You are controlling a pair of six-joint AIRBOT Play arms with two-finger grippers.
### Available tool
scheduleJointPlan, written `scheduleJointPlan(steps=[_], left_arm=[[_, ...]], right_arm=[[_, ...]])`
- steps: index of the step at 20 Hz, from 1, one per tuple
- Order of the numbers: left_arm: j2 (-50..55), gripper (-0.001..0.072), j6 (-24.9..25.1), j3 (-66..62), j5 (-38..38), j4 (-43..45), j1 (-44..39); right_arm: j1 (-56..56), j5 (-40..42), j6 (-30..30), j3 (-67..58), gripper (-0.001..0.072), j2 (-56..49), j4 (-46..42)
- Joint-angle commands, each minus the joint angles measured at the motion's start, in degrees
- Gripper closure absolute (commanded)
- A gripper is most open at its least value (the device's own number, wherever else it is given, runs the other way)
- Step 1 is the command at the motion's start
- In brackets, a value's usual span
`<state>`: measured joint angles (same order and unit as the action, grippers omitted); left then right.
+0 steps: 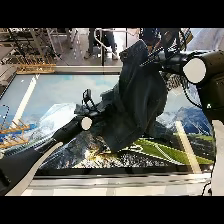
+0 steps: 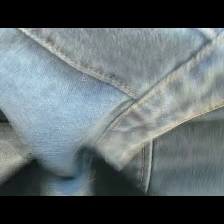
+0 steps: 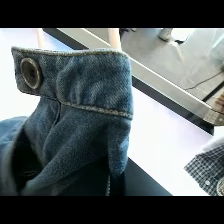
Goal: Fold the clothes and pants, and hang the long-sleeved shirts on hangers.
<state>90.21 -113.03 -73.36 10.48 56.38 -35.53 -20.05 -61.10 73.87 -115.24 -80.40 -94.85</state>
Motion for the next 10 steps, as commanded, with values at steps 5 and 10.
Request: scheduleJointPlan(steps=[5,10], left_arm=[[-2.5,0.0692,-0.1,0.0,-7.2,2.6,2.4],[-12.4,0.0691,0.1,0.0,2.5,9.2,17.3]], right_arm=[[0.2,-3.5,-1.3,0.0,0.0682,0.5,1.4],[0.2,-11.3,-6.6,0.0,0.0683,2.0,4.2]])
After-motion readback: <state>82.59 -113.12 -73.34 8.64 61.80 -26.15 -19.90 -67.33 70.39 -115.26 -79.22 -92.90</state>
